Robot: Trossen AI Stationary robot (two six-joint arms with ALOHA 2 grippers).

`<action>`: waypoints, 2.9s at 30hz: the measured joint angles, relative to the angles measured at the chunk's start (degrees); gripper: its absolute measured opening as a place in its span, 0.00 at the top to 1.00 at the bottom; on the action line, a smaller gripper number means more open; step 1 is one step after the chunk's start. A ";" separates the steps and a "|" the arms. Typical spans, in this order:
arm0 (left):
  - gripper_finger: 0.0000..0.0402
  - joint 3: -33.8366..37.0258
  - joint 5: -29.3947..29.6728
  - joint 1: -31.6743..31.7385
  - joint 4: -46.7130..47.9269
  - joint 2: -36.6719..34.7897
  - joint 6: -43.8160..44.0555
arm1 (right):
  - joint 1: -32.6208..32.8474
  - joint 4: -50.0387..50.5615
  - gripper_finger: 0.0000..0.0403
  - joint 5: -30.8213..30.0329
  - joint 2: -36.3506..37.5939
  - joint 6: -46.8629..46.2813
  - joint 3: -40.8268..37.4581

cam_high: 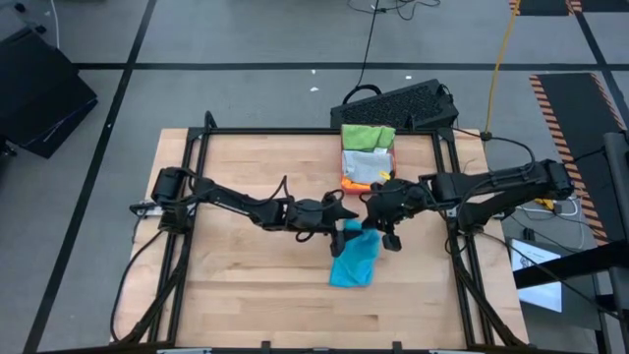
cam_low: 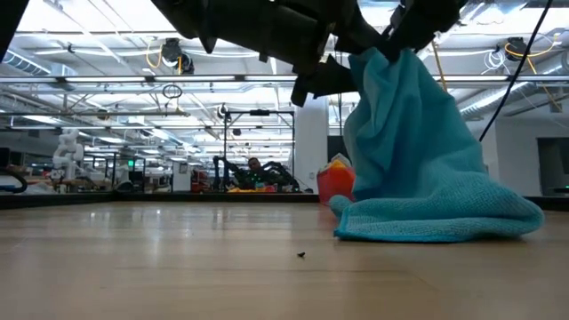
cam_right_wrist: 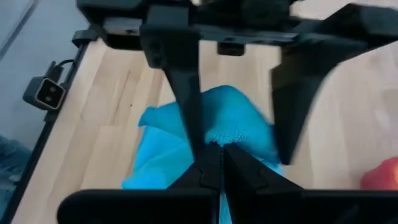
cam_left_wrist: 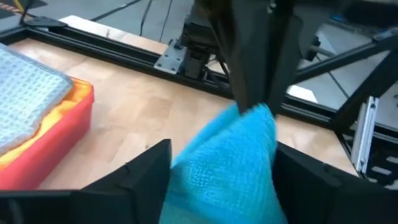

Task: Fold microfiber towels
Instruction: Fold the blue microfiber cloth

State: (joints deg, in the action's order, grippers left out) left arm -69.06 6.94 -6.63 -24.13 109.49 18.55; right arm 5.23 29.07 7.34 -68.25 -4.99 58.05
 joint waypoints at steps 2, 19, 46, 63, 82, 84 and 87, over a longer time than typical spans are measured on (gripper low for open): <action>0.41 0.00 -0.78 -0.02 0.07 0.00 -0.22 | -0.02 0.72 1.00 -0.42 0.00 0.26 0.59; 0.65 0.08 -4.84 -0.34 0.40 -0.96 -0.25 | -0.02 2.46 1.00 2.63 2.24 -2.57 1.41; 0.99 0.05 -3.78 1.68 19.92 -20.45 5.10 | 0.24 3.49 0.68 4.69 3.65 -17.21 0.22; 0.99 -0.04 -3.01 5.89 25.05 -26.32 9.30 | 14.73 -16.78 0.43 -19.55 3.65 -29.15 -20.06; 0.99 0.00 -5.12 6.23 22.52 -28.11 11.23 | 13.49 -64.25 0.43 -22.22 -14.53 -24.25 -39.92; 0.99 0.00 -5.09 6.35 22.50 -28.11 11.74 | 13.46 -67.49 0.45 -25.16 -18.19 -23.35 -39.17; 0.99 0.00 -5.01 6.38 22.29 -28.11 12.06 | 12.69 -71.71 0.49 -27.70 -22.93 -21.93 -37.82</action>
State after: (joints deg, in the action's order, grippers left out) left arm -69.06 1.93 -0.25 -1.84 81.38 30.61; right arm 17.92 -42.64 -20.36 -91.18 -26.92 20.24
